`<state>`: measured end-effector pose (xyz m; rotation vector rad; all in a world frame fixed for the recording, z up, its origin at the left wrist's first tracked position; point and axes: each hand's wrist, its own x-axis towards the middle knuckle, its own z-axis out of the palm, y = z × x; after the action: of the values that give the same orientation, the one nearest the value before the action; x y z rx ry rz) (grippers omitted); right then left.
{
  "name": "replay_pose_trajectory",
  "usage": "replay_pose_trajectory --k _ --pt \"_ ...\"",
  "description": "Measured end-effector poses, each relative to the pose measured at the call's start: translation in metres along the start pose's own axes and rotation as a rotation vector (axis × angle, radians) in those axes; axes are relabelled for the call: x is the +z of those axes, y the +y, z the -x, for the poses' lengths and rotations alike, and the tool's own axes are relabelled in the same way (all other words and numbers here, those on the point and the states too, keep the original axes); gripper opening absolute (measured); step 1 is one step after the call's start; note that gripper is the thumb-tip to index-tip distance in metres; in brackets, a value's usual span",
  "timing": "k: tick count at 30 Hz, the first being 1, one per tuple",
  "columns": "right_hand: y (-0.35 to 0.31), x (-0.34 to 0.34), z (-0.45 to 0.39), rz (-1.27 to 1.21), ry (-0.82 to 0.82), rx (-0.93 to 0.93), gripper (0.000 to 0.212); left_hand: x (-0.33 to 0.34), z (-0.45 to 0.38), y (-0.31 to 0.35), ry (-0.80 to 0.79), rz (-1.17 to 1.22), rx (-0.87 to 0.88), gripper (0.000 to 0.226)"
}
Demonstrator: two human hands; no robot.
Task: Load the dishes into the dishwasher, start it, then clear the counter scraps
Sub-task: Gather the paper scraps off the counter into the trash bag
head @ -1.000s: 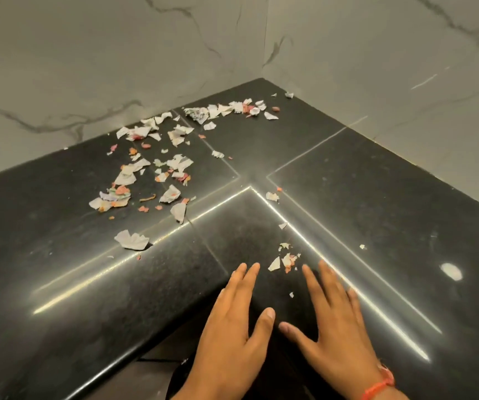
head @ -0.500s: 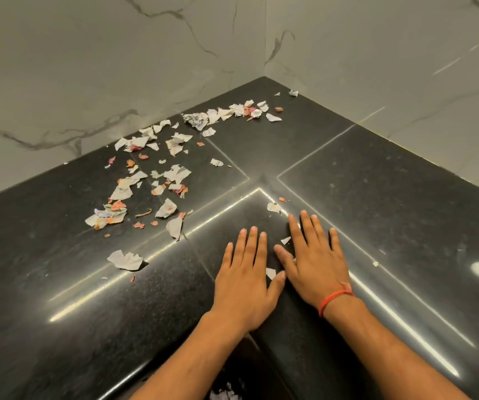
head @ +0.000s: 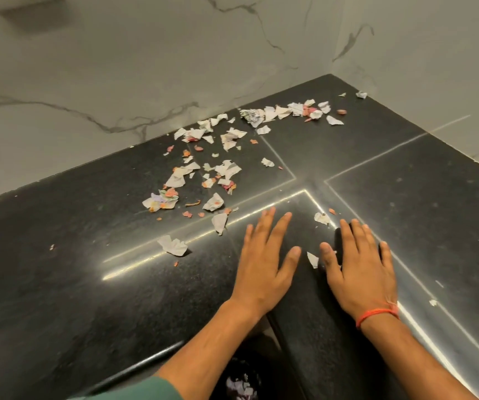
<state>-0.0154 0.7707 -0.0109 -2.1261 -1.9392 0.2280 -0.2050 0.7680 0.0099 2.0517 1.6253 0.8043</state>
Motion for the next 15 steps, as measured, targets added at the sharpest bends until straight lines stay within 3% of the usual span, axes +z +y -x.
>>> replay_pose_trajectory --k 3,5,7,9,15 --pt "0.0 0.001 0.0 0.04 0.002 -0.002 0.08 -0.045 0.025 -0.038 0.168 -0.118 -0.116 0.069" --pt "-0.001 0.001 0.0 0.068 -0.004 -0.002 0.08 -0.078 0.043 -0.074 0.267 -0.191 -0.309 0.077" --pt "0.0 0.002 0.0 0.09 -0.01 -0.001 0.08 -0.103 0.058 -0.107 0.296 -0.203 -0.551 0.086" --pt "-0.001 0.002 0.0 0.107 -0.011 0.001 0.08 -0.111 0.062 -0.129 0.254 -0.21 -0.684 0.092" --pt "-0.003 0.002 -0.001 0.137 -0.017 0.017 0.077 -0.074 0.012 -0.126 0.074 -0.322 -0.422 0.083"
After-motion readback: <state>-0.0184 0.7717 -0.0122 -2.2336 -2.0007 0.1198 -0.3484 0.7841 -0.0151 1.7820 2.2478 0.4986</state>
